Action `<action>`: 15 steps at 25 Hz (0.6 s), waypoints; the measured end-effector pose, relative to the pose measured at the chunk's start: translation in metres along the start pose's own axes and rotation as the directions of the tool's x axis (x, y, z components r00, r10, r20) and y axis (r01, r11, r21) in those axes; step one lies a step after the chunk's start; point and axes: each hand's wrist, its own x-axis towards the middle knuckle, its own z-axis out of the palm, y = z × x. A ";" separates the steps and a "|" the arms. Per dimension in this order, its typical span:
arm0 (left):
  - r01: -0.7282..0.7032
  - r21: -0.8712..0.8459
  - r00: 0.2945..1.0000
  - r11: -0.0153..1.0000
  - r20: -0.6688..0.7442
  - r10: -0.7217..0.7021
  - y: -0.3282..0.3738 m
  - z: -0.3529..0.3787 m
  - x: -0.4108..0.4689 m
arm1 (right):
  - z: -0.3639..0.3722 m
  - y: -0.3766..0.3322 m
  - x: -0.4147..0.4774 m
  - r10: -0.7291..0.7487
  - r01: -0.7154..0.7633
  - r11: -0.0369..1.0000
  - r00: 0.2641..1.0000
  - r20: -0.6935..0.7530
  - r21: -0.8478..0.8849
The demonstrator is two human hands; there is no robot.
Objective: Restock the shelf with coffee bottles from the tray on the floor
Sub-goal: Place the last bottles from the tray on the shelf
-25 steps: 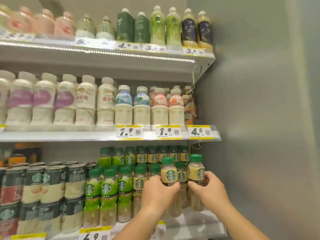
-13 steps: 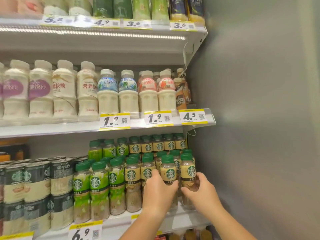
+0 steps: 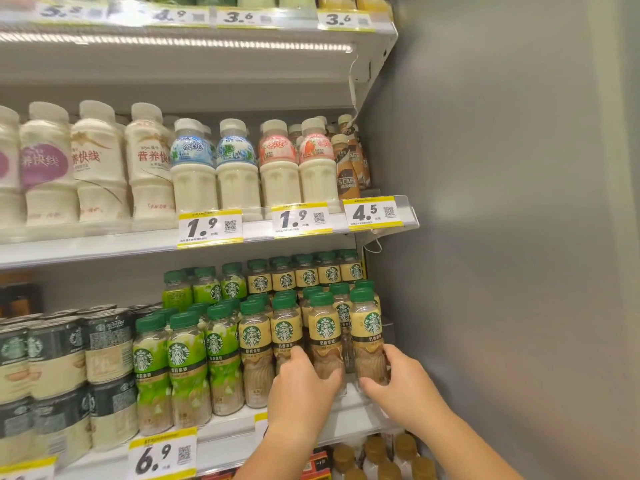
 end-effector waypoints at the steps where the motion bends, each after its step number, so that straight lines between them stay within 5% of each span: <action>1: 0.016 0.027 0.999 1.000 0.030 -0.016 -0.001 0.000 -0.001 | -0.001 0.001 0.001 0.003 -0.003 1.000 1.000 0.006 -0.006; 15: -0.138 0.278 0.982 0.951 0.160 0.095 -0.001 -0.004 0.008 | 0.026 -0.009 0.027 0.037 -0.045 0.975 0.998 -0.045 -0.215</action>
